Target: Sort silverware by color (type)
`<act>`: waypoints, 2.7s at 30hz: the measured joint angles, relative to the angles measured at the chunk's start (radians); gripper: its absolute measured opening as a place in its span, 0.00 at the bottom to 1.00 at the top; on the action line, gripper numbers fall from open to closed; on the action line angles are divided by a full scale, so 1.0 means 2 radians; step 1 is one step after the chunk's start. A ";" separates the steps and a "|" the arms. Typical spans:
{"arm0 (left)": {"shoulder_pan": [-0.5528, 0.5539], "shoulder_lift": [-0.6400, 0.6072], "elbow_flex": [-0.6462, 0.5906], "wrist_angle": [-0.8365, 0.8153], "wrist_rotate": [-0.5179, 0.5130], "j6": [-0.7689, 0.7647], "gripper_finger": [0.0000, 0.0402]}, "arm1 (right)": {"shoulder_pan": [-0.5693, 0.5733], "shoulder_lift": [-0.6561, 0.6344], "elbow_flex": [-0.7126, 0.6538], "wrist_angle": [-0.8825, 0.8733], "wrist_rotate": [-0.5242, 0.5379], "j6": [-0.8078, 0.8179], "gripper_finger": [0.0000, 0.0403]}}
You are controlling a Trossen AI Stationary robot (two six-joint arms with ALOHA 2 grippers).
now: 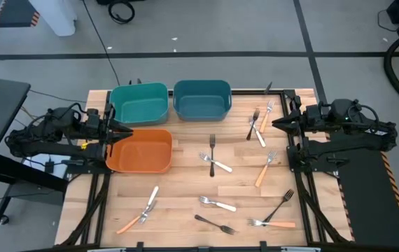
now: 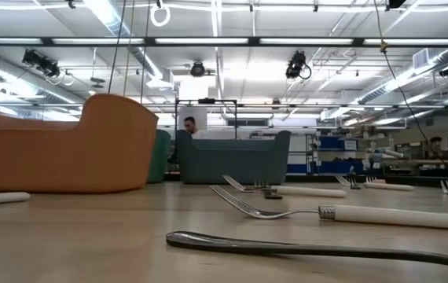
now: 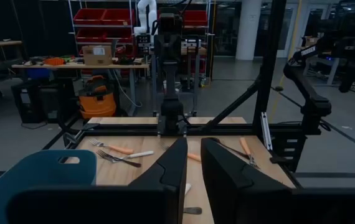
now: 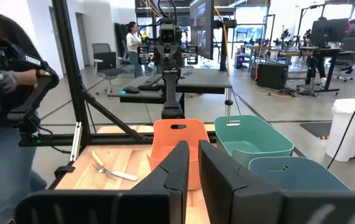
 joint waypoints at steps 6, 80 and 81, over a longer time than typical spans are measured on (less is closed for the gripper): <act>0.000 0.000 0.000 0.000 0.000 0.000 0.14 | 0.000 0.000 0.000 0.000 0.000 0.000 0.11; 0.000 0.000 0.000 0.045 -0.017 -0.077 0.14 | 0.000 0.004 0.000 0.145 0.070 0.052 0.11; 0.000 0.000 0.000 0.045 -0.017 -0.078 0.14 | 0.000 0.006 0.000 0.144 0.070 0.052 0.11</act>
